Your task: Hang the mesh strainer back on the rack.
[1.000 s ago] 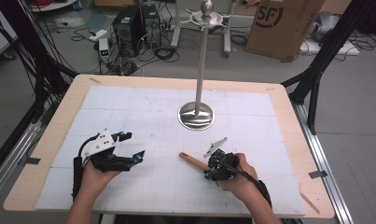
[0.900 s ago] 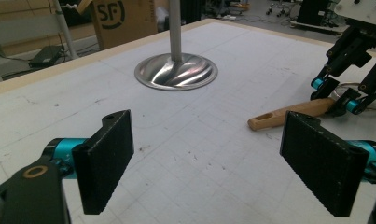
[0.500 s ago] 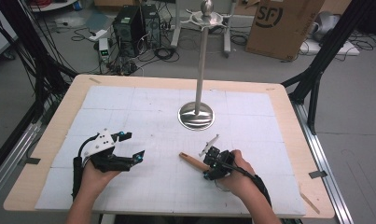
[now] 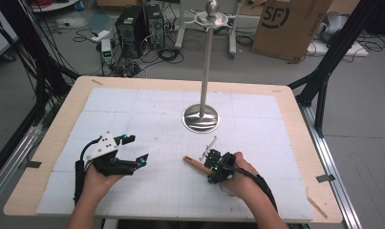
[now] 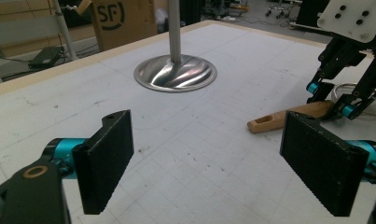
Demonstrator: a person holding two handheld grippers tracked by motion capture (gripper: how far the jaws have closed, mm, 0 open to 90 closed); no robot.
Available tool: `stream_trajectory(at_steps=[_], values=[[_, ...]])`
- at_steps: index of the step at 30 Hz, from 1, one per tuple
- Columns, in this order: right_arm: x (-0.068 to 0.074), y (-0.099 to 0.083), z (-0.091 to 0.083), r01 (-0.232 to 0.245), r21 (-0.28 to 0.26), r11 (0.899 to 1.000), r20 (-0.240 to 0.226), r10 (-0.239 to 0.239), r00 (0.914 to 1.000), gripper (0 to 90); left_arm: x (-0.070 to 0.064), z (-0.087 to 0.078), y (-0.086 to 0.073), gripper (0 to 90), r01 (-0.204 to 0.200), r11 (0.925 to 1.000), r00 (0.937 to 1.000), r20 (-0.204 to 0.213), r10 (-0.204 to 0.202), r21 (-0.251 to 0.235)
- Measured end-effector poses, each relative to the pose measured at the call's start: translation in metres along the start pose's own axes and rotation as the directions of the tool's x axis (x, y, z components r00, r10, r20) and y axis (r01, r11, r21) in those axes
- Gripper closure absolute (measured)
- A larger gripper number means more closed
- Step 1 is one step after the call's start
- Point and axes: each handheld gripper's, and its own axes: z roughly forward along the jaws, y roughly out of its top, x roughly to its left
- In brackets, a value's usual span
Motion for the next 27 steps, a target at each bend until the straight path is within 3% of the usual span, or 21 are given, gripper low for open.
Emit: stream_trajectory(at_steps=[6, 14, 20, 27], values=[[0.001, -0.002, 0.000, 0.012, -0.013, 1.000, 0.009, -0.011, 0.9999, 68.6, 0.000, 0.000, 0.000, 17.9, 0.000, 1.0000, 1.0000, 0.001, 0.000, 0.002], [0.000, -0.012, -0.001, -0.014, -0.086, 0.996, -0.005, 0.014, 0.9999, 68.9, 0.000, 0.000, 0.000, 17.9, 0.000, 1.0000, 1.0000, 0.000, 0.000, 0.004], [-0.002, -0.017, -0.005, -0.029, -0.132, 0.991, 0.002, 0.030, 0.9996, 68.9, 0.000, 0.000, 0.000, 17.9, -0.001, 1.0000, 1.0000, 0.000, 0.001, 0.005], [-0.005, -0.022, -0.010, -0.041, -0.206, 0.978, -0.001, 0.042, 0.9991, 68.9, 0.000, 0.000, 0.000, 18.0, 0.000, 1.0000, 1.0000, 0.000, 0.000, 0.006]])
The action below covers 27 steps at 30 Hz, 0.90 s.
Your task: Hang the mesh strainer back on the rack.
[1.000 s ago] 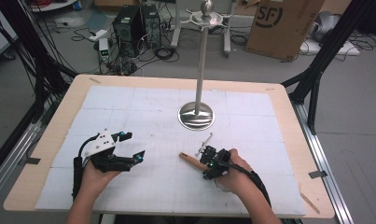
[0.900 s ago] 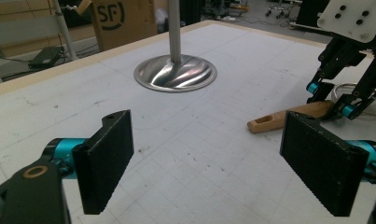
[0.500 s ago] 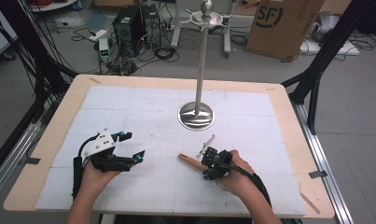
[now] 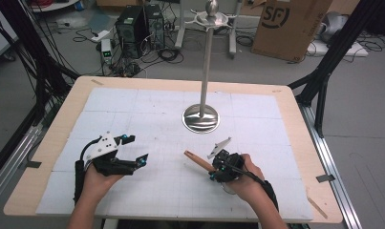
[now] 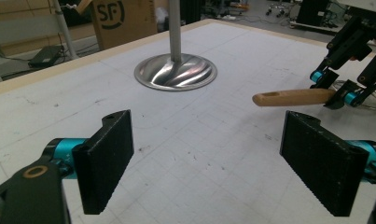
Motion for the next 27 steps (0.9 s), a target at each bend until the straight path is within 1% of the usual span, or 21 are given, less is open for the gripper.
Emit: stream_trajectory(at_steps=[3, 4, 5, 6, 7, 12, 14, 15, 17, 18, 20, 21, 23, 24, 27], values=[[-0.001, -0.001, -0.003, -0.012, -0.026, 1.000, 0.000, 0.012, 0.9999, 68.9, 0.000, 0.000, 0.000, 17.9, 0.000, 1.0000, 1.0000, 0.000, 0.000, 0.001], [-0.002, -0.003, -0.005, -0.015, -0.047, 0.999, 0.001, 0.015, 0.9999, 68.9, 0.000, 0.000, 0.000, 18.0, 0.000, 1.0000, 1.0000, 0.000, 0.000, -0.001], [-0.002, -0.003, -0.005, -0.015, -0.047, 0.999, 0.001, 0.015, 0.9999, 68.9, 0.000, 0.000, 0.000, 18.0, 0.001, 1.0000, 1.0000, -0.001, -0.001, -0.002], [-0.003, -0.003, -0.006, -0.022, -0.058, 0.998, 0.000, 0.022, 0.9998, 68.9, 0.000, 0.000, 0.000, 17.9, 0.001, 1.0000, 1.0000, 0.000, -0.001, -0.003], [-0.003, -0.004, -0.007, -0.034, -0.070, 0.997, -0.002, 0.034, 0.9994, 68.9, 0.000, 0.000, 0.000, 18.0, 0.001, 1.0000, 1.0000, 0.000, -0.001, -0.002], [-0.007, -0.008, -0.015, -0.047, -0.140, 0.989, -0.003, 0.047, 0.9989, 68.9, 0.000, 0.000, 0.000, 18.0, 0.001, 1.0000, 1.0000, 0.001, -0.001, -0.002], [-0.008, -0.009, -0.019, -0.056, -0.156, 0.986, -0.007, 0.055, 0.9985, 68.9, 0.000, 0.000, 0.000, 17.9, 0.000, 1.0000, 1.0000, 0.000, 0.000, 0.000], [-0.009, -0.010, -0.020, -0.050, -0.174, 0.983, -0.004, 0.050, 0.9987, 68.9, 0.000, 0.000, 0.000, 18.0, 0.000, 1.0000, 1.0000, 0.000, 0.000, 0.000], [-0.010, -0.011, -0.024, -0.065, -0.202, 0.977, -0.005, 0.065, 0.9979, 68.9, 0.000, 0.000, 0.000, 18.0, 0.001, 1.0000, 1.0000, -0.001, -0.001, -0.002], [-0.012, -0.012, -0.026, -0.062, -0.218, 0.974, -0.004, 0.063, 0.9980, 68.9, 0.000, 0.000, 0.000, 18.0, 0.002, 1.0000, 1.0000, 0.000, -0.002, -0.004], [-0.013, -0.013, -0.030, -0.072, -0.248, 0.966, -0.008, 0.073, 0.9973, 68.9, 0.000, 0.000, 0.000, 18.0, 0.001, 1.0000, 1.0000, 0.000, -0.001, -0.006], [-0.014, -0.014, -0.032, -0.069, -0.265, 0.962, -0.008, 0.070, 0.9975, 68.9, 0.000, 0.000, 0.000, 18.0, 0.002, 1.0000, 1.0000, 0.000, -0.002, -0.006], [-0.014, -0.015, -0.035, -0.085, -0.283, 0.955, -0.011, 0.085, 0.9963, 68.9, 0.000, 0.000, 0.000, 17.9, 0.001, 1.0000, 1.0000, 0.000, -0.001, -0.007], [-0.016, -0.016, -0.037, -0.079, -0.295, 0.952, -0.008, 0.081, 0.9967, 68.9, 0.000, -0.001, 0.000, 17.9, 0.000, 1.0000, 1.0000, 0.001, 0.000, -0.006], [-0.018, -0.018, -0.041, -0.095, -0.325, 0.941, -0.019, 0.094, 0.9954, 68.8, 0.000, -0.001, 0.001, 18.0, 0.006, 0.9999, 1.0000, 0.005, -0.006, -0.010]])
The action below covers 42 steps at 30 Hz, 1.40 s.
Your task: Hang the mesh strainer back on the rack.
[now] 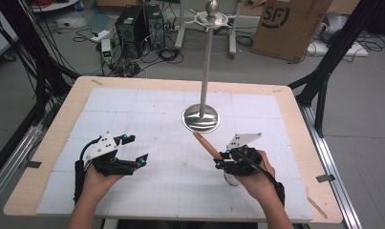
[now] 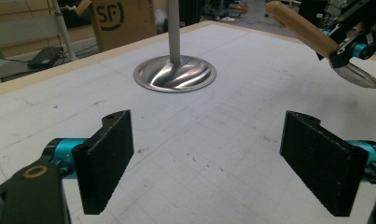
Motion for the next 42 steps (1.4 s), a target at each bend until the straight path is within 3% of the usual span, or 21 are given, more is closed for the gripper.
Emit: stream_trajectory(at_steps=[9, 20, 30, 42], values=[[-0.008, 0.001, -0.015, -0.025, -0.069, 0.997, 0.012, 0.026, 0.9996, 68.8, 0.000, 0.000, 0.000, 17.9, -0.001, 1.0000, 0.9999, 0.011, 0.001, -0.005], [-0.018, 0.011, -0.030, -0.010, -0.152, 0.988, 0.009, 0.011, 0.9999, 68.8, -0.001, 0.000, 0.001, 18.0, -0.004, 1.0000, 1.0000, 0.008, 0.004, -0.003], [-0.027, 0.029, -0.050, -0.003, -0.252, 0.968, 0.013, 0.006, 0.9999, 68.8, -0.001, -0.002, 0.002, 18.0, -0.001, 0.9999, 1.0000, 0.005, 0.001, -0.012], [-0.033, 0.045, -0.057, 0.002, -0.337, 0.941, 0.007, 0.000, 1.0000, 68.8, -0.001, -0.003, 0.003, 18.0, -0.001, 0.9998, 1.0000, 0.007, 0.001, -0.018]])
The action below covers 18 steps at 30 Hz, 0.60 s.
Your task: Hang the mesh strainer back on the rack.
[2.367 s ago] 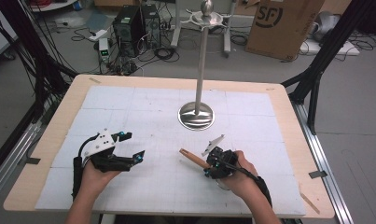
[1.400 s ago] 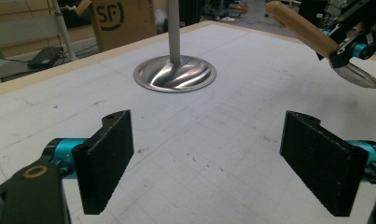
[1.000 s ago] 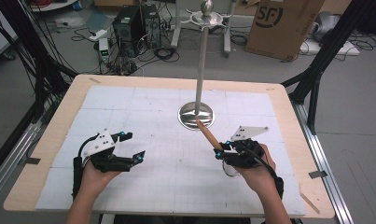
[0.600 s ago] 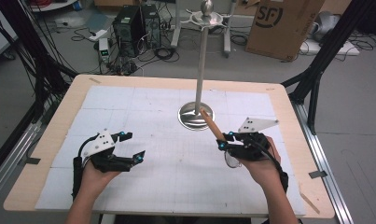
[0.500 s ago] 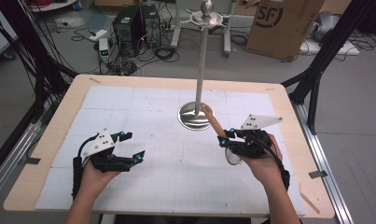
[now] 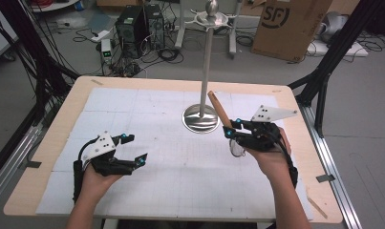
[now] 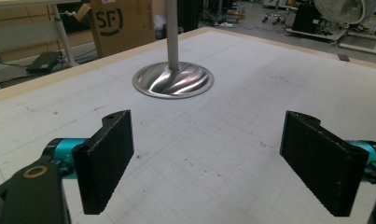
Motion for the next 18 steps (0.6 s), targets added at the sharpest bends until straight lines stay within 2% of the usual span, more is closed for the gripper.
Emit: stream_trajectory(at_steps=[15, 18], values=[[-0.016, 0.027, -0.008, 0.034, -0.050, 0.998, 0.014, -0.033, 0.9993, 68.7, 0.000, 0.001, 0.000, 17.9, -0.001, 1.0000, 1.0000, -0.001, 0.001, 0.003], [-0.019, 0.031, -0.011, 0.028, -0.065, 0.997, 0.013, -0.027, 0.9996, 68.8, 0.000, 0.001, 0.000, 18.0, -0.003, 1.0000, 1.0000, -0.003, 0.003, 0.003]])
